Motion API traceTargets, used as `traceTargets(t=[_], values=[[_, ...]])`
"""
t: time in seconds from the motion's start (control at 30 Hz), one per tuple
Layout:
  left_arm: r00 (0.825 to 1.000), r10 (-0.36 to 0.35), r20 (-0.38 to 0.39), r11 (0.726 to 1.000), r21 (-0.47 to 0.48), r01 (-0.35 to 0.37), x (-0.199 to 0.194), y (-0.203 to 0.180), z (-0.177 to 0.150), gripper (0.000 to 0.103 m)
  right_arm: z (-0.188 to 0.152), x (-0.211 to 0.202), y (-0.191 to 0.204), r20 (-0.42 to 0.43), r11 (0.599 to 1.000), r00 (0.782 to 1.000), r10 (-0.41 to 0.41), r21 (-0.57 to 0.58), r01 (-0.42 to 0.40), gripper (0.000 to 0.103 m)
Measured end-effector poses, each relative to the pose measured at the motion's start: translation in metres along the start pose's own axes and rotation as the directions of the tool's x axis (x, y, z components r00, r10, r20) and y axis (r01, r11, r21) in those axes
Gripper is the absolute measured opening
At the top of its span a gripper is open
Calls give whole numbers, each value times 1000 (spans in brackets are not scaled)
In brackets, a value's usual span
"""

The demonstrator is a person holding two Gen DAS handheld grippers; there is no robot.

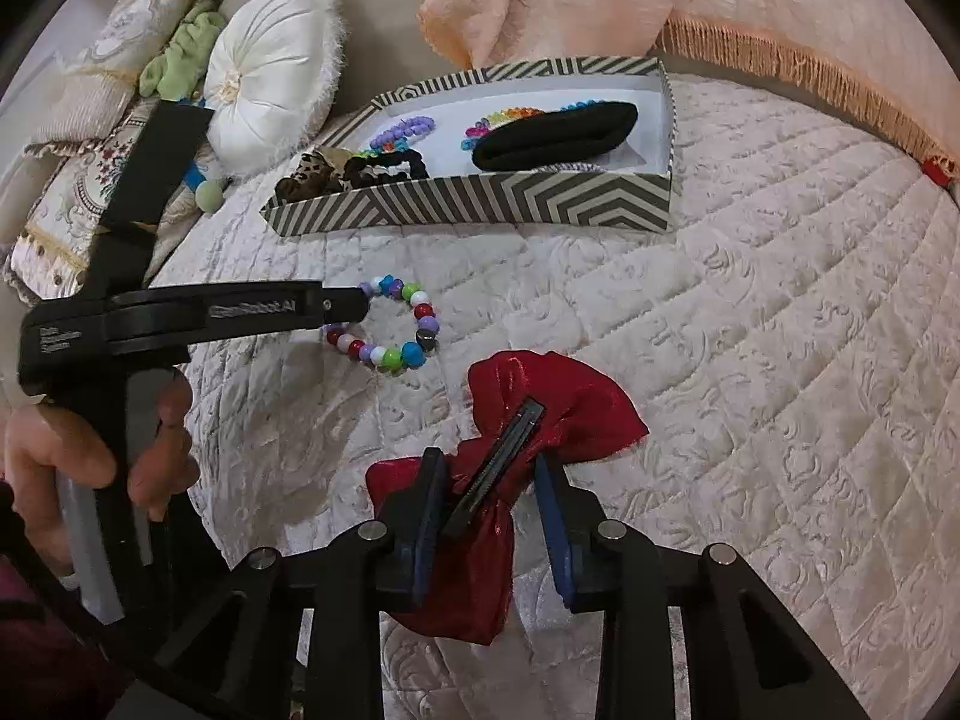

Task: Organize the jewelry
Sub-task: 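Grasp the multicolour bead bracelet with the left tool while the right tool grasps the red satin bow, then lift the bracelet with the left tool and the bow with the right tool toward the tray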

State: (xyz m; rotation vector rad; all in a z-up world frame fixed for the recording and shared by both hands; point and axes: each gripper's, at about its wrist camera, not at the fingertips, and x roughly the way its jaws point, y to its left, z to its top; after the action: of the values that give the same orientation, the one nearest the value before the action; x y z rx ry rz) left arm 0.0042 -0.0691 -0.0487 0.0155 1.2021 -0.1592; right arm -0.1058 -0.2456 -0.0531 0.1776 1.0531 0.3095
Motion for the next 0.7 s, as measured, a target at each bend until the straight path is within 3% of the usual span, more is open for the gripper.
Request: traceTargets(t=[0.07, 0.17, 0.33, 0.5, 0.7], values=[[1000, 12, 11, 1000, 14, -12, 0, -1, 2, 16, 0, 0, 2, 7, 1000, 1000, 1, -14, -1, 28], [1000, 18, 13, 1000, 22, -19, -5, 3, 2, 8, 1, -3, 2, 22, 1000, 1000, 14, -5, -14, 27], [998, -17, 52, 1000, 17, 16, -31, 12, 0, 8, 4, -22, 1, 75, 997, 995, 71, -1, -71, 25], [994, -54, 99, 999, 13, 53, -61, 17, 7, 8, 8, -33, 5, 98, 998, 993, 69, -6, -68, 25], [988, -52, 144, 998, 31, 48, -90, 17, 16, 8, 19, -51, 16, 134, 997, 988, 70, -32, -66, 25]])
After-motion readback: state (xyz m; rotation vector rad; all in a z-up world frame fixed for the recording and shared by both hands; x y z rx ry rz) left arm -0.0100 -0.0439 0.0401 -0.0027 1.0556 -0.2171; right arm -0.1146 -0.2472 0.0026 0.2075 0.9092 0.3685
